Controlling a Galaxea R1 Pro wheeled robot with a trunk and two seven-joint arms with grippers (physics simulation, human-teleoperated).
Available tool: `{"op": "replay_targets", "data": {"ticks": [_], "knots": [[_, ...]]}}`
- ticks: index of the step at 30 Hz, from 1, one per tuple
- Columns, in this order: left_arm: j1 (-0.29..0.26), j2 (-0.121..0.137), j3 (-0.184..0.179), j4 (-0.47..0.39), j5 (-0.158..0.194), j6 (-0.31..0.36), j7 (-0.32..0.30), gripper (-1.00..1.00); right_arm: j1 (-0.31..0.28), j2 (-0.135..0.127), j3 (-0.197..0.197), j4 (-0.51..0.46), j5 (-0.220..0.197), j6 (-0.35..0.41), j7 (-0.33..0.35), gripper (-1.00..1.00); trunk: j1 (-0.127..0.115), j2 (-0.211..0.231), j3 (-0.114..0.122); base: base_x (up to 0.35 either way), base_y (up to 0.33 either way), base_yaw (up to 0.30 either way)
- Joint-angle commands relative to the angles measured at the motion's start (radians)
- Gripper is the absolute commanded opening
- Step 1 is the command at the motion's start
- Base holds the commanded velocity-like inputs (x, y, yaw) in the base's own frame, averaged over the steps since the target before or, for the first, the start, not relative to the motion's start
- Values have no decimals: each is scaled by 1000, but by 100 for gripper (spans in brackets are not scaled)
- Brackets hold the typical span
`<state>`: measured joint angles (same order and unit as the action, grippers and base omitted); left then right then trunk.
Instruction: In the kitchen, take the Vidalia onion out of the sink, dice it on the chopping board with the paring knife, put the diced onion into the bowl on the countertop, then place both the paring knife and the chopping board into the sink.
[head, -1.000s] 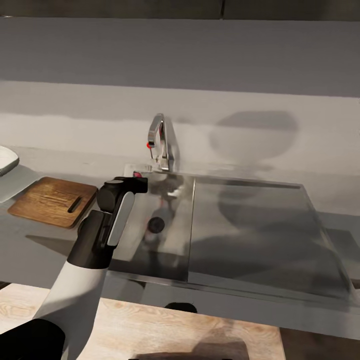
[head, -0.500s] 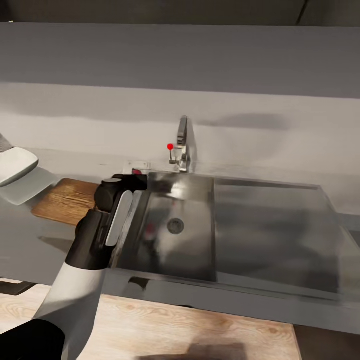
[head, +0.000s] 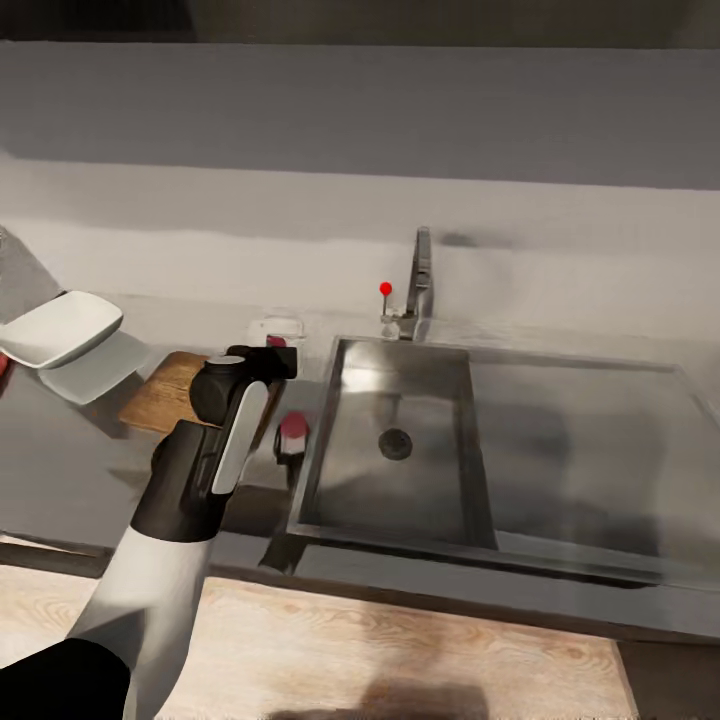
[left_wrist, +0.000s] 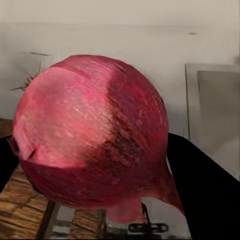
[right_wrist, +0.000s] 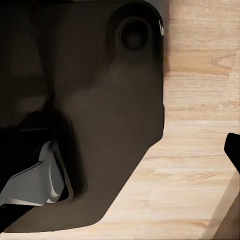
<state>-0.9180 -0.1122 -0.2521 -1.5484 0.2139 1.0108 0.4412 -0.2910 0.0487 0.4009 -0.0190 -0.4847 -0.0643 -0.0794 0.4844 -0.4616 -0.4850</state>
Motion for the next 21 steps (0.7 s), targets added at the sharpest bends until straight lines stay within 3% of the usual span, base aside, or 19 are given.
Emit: {"op": "replay_targets", "data": {"ticks": [1, 13, 21], "knots": [[-1, 0, -1, -1, 9, 3, 9, -100, 0, 0, 9, 1, -9, -3, -3, 100, 0, -1, -1, -170, 264, 0], [-1, 1, -1, 0, 9, 3, 10, -100, 0, 0, 9, 1, -8, -33, -3, 100, 0, -1, -1, -137, 268, 0], [-1, 2, -1, 0, 9, 2, 9, -100, 0, 0, 9, 1, -6, -63, -3, 100, 0, -1, -1, -22, 286, 0]]}}
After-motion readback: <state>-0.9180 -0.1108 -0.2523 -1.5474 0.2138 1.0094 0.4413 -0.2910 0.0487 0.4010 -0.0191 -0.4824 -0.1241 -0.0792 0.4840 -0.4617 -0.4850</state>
